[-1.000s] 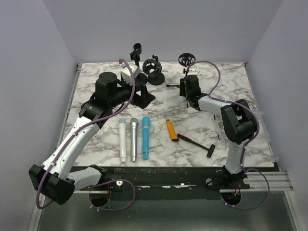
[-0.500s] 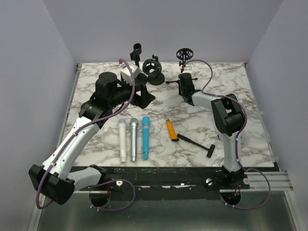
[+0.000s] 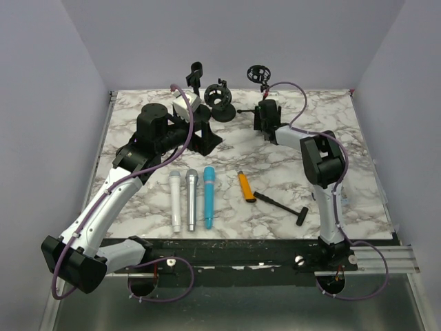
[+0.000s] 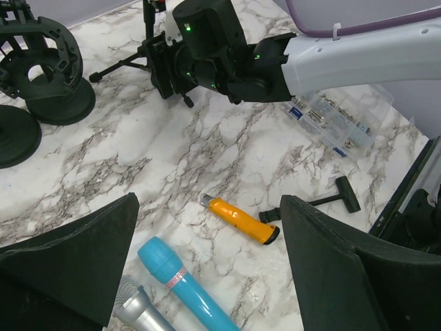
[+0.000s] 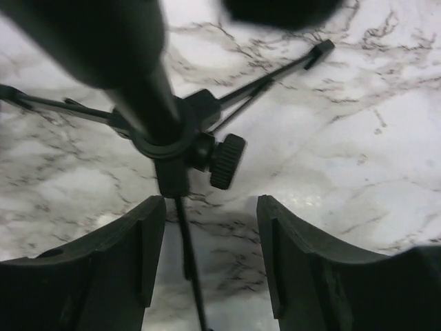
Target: Remove the microphone from the stand
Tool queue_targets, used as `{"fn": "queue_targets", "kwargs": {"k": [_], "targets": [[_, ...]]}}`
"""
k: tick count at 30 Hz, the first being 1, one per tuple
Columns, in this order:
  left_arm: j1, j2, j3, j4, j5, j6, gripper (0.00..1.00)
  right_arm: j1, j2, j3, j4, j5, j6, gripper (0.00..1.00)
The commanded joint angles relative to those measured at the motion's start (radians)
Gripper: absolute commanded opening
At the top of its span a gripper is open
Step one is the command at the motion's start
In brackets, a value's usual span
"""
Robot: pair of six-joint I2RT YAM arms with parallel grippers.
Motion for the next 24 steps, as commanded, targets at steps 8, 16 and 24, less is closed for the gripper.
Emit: {"fn": "queue_targets", "kwargs": {"k": [8, 16, 24], "targets": [[-0.005, -0.011, -0.012, 0.028, 0.009, -0.004, 0.87, -0.012, -0.329, -0.303, -0.030, -0.011, 0.076, 0.86], [-0.005, -0.044, -0.044, 0.066, -0.024, -0.005, 0.87, -0.013, -0.782, -0.569, -0.196, -0.140, 0.206, 0.95], [-0.001, -0.223, -0.122, 0.167, -0.169, -0.080, 0.89, -0.012, -1.308, -0.770, -0.312, -0.303, 0.256, 1.00]]}}
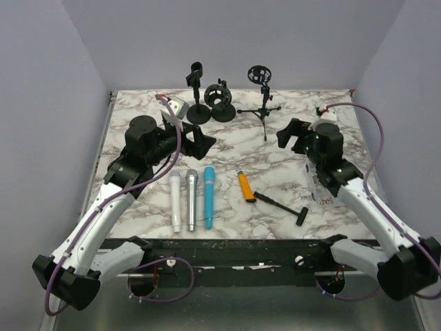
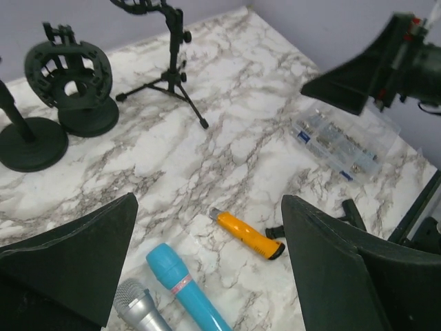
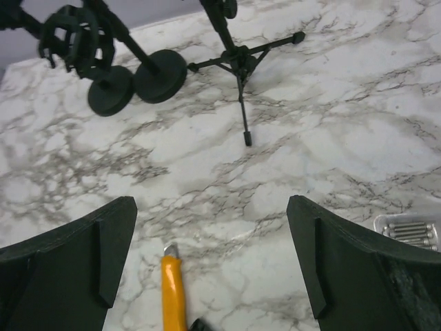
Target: Remove the microphone from the stand
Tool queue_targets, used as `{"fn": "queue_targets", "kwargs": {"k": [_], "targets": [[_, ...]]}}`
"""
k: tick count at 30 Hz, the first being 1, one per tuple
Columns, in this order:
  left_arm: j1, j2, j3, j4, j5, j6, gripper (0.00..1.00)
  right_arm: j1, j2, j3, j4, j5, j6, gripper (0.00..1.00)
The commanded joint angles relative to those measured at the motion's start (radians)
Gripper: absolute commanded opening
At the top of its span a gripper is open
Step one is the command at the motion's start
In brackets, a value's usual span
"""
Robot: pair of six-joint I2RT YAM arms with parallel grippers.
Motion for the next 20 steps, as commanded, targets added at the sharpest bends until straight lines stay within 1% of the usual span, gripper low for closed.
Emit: {"fn": "queue_targets", "kwargs": {"k": [1, 3, 7, 9, 12, 15, 17, 20], "targets": [[0.001, -0.174, -0.051, 0.115, -0.139, -0.070, 0.90, 0.002, -0.239, -0.087, -0.121, -0.097, 0.040, 1.00], [0.002, -0.264, -0.094, 0.144, -0.202, -0.089, 0.91, 0.002, -0.354, -0.104, -0.156, -0.073, 0.053, 1.00], [0.004, -0.466, -0.221, 0.195, -0.330, -0.117, 0.97, 0.002, -0.515, -0.120, -0.235, -0.014, 0.058, 1.00], [0.004, -0.561, -0.289, 0.215, -0.395, -0.126, 0.99, 0.002, -0.568, -0.115, -0.278, 0.018, 0.051, 1.00], [0.005, -0.683, -0.371, 0.236, -0.450, -0.126, 0.99, 0.002, -0.637, -0.091, -0.342, 0.077, 0.053, 1.00], [0.005, -0.743, -0.414, 0.232, -0.484, -0.125, 0.99, 0.002, -0.712, -0.087, -0.389, 0.188, 0.121, 1.00], [0.005, -0.755, -0.424, 0.223, -0.496, -0.118, 0.98, 0.002, -0.770, -0.128, -0.347, 0.195, 0.104, 1.00], [0.005, -0.739, -0.416, 0.218, -0.507, -0.112, 0.98, 0.002, -0.793, -0.132, -0.337, 0.162, 0.080, 1.00]]}}
